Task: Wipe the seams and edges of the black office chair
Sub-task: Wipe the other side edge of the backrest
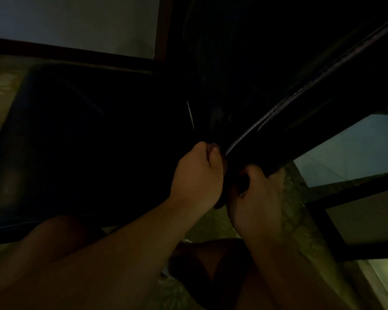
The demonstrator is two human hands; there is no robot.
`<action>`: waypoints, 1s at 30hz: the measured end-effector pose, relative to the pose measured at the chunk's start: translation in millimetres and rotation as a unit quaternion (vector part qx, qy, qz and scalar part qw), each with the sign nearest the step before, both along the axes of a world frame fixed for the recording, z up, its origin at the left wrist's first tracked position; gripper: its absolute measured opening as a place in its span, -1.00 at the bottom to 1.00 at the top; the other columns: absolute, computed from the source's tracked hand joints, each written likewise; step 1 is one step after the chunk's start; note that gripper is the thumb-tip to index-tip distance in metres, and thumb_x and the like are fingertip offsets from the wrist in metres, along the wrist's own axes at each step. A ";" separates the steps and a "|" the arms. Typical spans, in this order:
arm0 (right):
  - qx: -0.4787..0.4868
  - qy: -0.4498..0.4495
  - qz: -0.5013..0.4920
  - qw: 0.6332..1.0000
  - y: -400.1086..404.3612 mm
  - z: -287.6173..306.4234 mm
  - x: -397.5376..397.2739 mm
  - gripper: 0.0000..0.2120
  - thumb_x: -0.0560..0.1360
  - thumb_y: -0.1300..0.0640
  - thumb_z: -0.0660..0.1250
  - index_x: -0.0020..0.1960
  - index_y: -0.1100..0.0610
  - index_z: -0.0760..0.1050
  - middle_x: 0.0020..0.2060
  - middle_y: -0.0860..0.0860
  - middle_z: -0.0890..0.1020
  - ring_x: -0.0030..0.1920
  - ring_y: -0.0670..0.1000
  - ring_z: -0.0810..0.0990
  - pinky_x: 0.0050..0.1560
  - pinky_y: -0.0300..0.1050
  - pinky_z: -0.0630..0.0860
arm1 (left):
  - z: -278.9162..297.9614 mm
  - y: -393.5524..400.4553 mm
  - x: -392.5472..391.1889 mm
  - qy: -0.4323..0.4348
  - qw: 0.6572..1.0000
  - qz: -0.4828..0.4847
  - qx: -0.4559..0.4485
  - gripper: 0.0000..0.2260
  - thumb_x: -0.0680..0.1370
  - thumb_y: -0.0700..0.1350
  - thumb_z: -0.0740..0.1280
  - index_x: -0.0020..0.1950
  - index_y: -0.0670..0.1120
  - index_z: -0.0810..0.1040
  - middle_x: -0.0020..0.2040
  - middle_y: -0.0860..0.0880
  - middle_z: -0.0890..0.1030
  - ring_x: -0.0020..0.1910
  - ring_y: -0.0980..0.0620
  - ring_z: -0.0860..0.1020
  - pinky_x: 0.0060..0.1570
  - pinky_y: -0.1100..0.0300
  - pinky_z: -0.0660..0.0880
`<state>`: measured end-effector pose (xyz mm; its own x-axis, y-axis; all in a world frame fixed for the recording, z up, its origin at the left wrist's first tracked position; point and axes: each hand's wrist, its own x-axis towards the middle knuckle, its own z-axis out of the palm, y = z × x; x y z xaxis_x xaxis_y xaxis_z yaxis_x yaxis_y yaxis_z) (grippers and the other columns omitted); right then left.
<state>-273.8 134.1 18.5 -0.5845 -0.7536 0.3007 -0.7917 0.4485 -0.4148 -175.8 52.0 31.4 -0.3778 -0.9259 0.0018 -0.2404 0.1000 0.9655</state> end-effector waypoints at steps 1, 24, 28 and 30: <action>-0.001 -0.005 0.000 1.000 0.3 0.2 0.2 -0.80 0.44 0.05 0.41 0.00 0.10 0.51 0.14 0.06 0.39 0.11 0.05 0.38 -0.05 -0.24 0.29 | 0.3 -1.8 -1.4 0.016 1.000 0.011 0.011 -0.69 0.72 -0.01 0.14 -0.22 -0.01 0.37 -0.34 0.05 0.45 -0.39 0.28 0.48 -0.44 0.40 0.35; 0.076 -0.037 0.045 0.995 32.8 30.7 11.2 -0.76 0.49 0.07 0.36 0.16 0.00 0.58 0.20 0.06 0.33 -0.08 -0.15 0.32 -0.19 -0.56 0.17 | -3.6 28.2 17.9 -0.067 0.997 -0.045 -0.015 -0.75 0.72 -0.01 0.11 -0.12 0.00 0.39 -0.22 0.03 0.49 -0.28 0.17 0.49 -0.34 0.34 0.37; 0.101 -0.055 0.081 0.990 57.3 37.4 17.7 -0.78 0.48 0.03 0.35 0.13 -0.09 0.56 0.16 0.02 0.34 -0.03 -0.14 0.35 -0.17 -0.57 0.20 | 3.9 37.0 39.5 -0.104 0.989 -0.097 -0.038 -0.70 0.72 -0.01 0.14 -0.21 0.02 0.34 -0.30 0.04 0.44 -0.36 0.17 0.42 -0.36 0.41 0.37; 0.094 -0.068 0.105 0.988 68.9 40.5 24.5 -0.79 0.49 0.04 0.37 0.11 -0.13 0.54 0.21 0.00 0.33 -0.05 -0.26 0.33 -0.15 -0.60 0.26 | 5.8 42.1 48.5 -0.109 0.989 -0.089 -0.048 -0.71 0.72 0.00 0.15 -0.19 -0.01 0.38 -0.28 0.03 0.46 -0.33 0.18 0.44 -0.32 0.41 0.39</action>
